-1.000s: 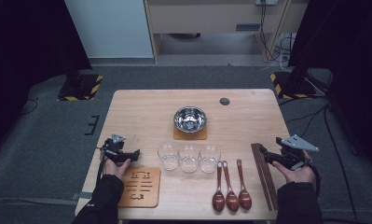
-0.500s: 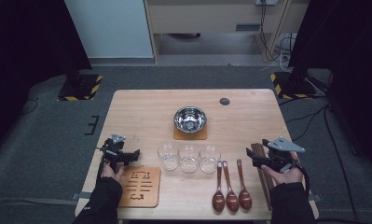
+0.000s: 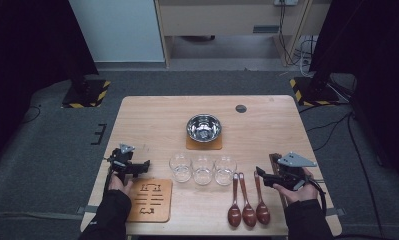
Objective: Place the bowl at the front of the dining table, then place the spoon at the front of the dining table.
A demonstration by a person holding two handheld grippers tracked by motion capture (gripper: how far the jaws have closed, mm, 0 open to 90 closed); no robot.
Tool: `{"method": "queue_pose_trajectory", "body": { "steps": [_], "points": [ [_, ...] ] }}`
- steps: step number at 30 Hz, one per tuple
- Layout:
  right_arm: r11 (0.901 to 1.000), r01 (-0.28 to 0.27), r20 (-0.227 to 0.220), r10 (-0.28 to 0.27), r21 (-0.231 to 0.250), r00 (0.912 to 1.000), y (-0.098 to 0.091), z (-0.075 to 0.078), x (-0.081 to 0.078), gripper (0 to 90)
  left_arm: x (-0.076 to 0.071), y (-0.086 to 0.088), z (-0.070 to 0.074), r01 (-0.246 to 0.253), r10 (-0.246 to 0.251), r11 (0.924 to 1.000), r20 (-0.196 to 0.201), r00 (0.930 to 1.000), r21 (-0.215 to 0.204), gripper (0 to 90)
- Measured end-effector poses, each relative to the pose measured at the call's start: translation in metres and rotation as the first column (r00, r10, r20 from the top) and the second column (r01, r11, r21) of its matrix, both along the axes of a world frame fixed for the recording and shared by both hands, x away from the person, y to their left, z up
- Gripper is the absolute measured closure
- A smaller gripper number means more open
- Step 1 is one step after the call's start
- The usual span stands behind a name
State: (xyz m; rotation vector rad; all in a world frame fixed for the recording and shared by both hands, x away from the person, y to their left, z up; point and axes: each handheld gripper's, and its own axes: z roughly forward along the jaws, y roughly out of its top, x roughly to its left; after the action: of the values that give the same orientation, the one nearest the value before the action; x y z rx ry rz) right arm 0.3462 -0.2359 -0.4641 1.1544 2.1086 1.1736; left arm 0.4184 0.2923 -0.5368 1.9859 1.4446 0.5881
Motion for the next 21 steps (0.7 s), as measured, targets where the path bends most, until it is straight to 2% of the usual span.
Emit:
{"method": "queue_pose_trajectory", "body": {
  "steps": [11,21],
  "points": [
    [0.9992,-0.019,-0.055,0.017,-0.035,0.9983,0.003,-0.012,-0.007,29.2,0.0,0.0,0.0,-0.001,0.001,1.0,0.0,1.0,0.0,0.0],
    [0.9978,-0.036,-0.117,0.029,-0.056,0.9927,0.003,-0.022,-0.012,33.0,0.0,0.0,0.0,-0.003,0.003,1.0,0.0,1.0,0.0,0.0]
  ]
}}
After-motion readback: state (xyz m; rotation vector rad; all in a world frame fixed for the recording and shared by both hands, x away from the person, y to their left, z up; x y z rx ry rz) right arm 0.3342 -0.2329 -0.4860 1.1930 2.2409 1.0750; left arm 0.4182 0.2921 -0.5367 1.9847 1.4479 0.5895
